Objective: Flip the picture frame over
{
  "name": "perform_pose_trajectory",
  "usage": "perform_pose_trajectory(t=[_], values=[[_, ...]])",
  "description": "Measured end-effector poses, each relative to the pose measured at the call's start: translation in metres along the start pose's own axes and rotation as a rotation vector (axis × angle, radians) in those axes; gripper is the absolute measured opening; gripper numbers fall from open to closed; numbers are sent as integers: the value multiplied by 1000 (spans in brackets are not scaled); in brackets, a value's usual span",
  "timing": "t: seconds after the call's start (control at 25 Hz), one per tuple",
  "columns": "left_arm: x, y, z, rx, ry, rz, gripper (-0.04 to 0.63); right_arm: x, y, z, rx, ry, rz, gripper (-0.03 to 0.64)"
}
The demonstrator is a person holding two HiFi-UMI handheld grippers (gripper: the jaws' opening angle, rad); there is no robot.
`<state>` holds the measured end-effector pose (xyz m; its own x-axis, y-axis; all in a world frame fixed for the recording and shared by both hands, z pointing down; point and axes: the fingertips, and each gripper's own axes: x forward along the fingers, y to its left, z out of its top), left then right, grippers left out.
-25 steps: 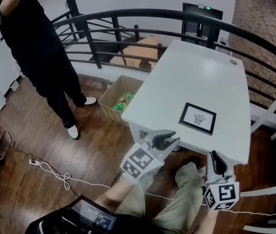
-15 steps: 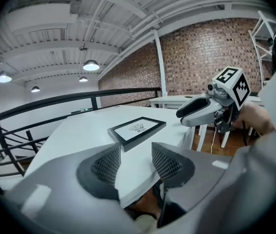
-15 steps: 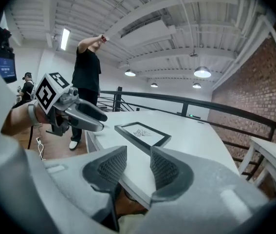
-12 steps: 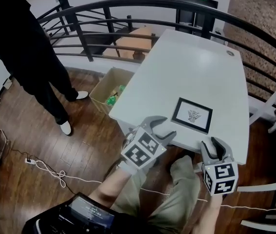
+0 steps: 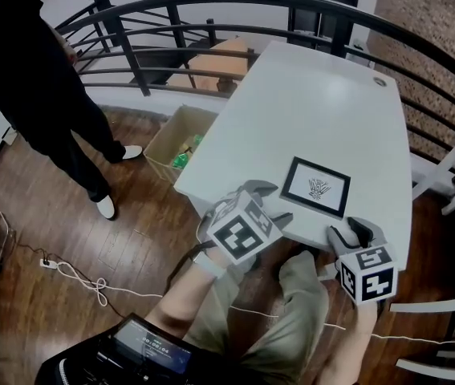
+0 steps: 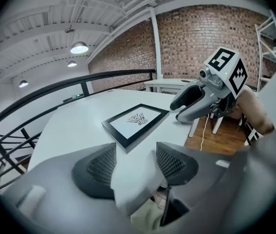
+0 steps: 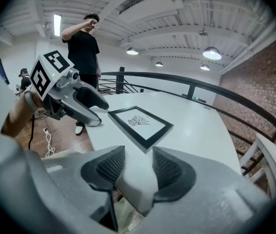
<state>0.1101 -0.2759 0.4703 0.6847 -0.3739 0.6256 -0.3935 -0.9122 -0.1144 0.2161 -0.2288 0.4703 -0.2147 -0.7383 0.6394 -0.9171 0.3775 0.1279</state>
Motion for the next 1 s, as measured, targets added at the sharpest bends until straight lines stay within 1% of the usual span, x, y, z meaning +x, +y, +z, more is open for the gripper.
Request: perform_pose_trajectory(t=[0.08,0.24,0.48,0.6,0.72,0.84,1.0], values=[[3,-1,-1,-7,14,-27,268,4,0,0,-5,23,20,164],[4,2,0,-22,38,-52,268,11,-3,3,4,40,52,166],[5,-4,0,-86,95,-140,262,16,-5,7,17,49,71,164],[5,-5,1,-82,92,-141,262,17,-6,7,20,50,74,164],[4,-2,0,-51,72,-118,253,17,-6,8,18,35,63,164],[1,4,2,-18,37,-82,185,12,-8,11,41,-6,50,164],[-6,0,6,-41,-6,-84,179,4,-6,12,61,-42,42,164]])
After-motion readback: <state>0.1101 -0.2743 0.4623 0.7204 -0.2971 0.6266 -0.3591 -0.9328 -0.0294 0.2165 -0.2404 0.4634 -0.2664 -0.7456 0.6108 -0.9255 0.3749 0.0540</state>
